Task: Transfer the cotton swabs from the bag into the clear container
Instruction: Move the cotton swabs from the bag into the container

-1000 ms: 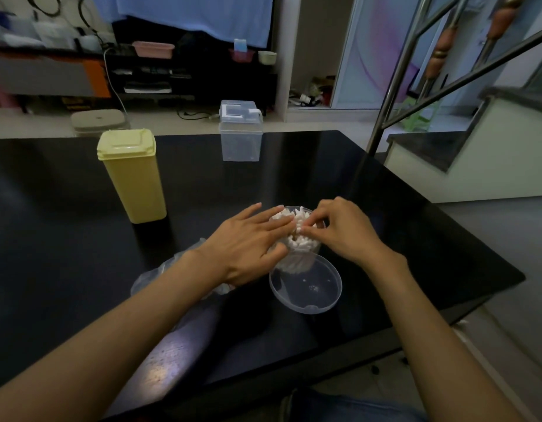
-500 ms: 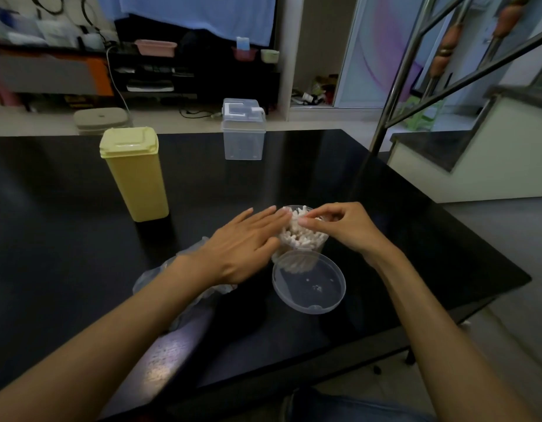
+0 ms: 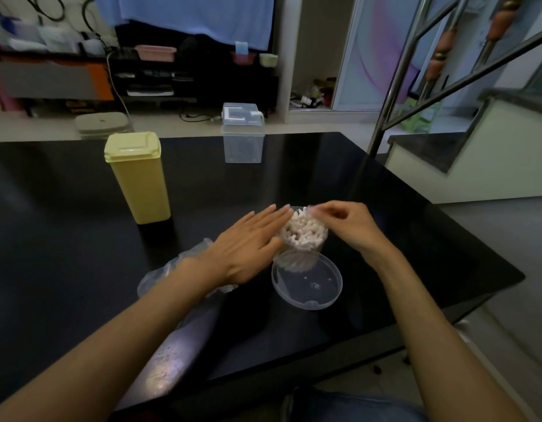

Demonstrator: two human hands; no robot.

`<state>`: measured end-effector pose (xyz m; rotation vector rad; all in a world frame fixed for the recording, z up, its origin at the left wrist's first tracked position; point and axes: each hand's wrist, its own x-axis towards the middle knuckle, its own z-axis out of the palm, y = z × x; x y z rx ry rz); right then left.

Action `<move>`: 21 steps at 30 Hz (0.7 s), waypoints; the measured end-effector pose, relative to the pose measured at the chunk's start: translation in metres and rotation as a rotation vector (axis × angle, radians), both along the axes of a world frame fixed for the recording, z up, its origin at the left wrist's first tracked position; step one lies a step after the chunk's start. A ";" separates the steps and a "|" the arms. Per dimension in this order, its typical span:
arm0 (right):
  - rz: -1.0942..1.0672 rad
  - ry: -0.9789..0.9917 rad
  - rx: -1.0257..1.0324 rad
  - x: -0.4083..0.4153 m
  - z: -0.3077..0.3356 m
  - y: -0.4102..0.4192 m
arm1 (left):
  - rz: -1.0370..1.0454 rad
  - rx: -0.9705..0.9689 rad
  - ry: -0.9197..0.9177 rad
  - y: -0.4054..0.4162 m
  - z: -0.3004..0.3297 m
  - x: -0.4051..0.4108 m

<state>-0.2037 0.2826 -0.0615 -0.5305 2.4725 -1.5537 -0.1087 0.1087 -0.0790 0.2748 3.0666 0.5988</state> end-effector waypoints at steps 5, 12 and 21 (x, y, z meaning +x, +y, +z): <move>-0.208 -0.258 -0.137 -0.006 -0.001 0.014 | 0.041 -0.002 0.001 -0.006 0.004 0.011; -0.154 -0.191 0.005 -0.005 -0.010 0.003 | 0.016 -0.174 -0.014 -0.008 0.004 0.015; -0.270 0.086 -0.069 0.012 0.017 -0.005 | 0.100 0.119 0.083 -0.023 0.012 0.032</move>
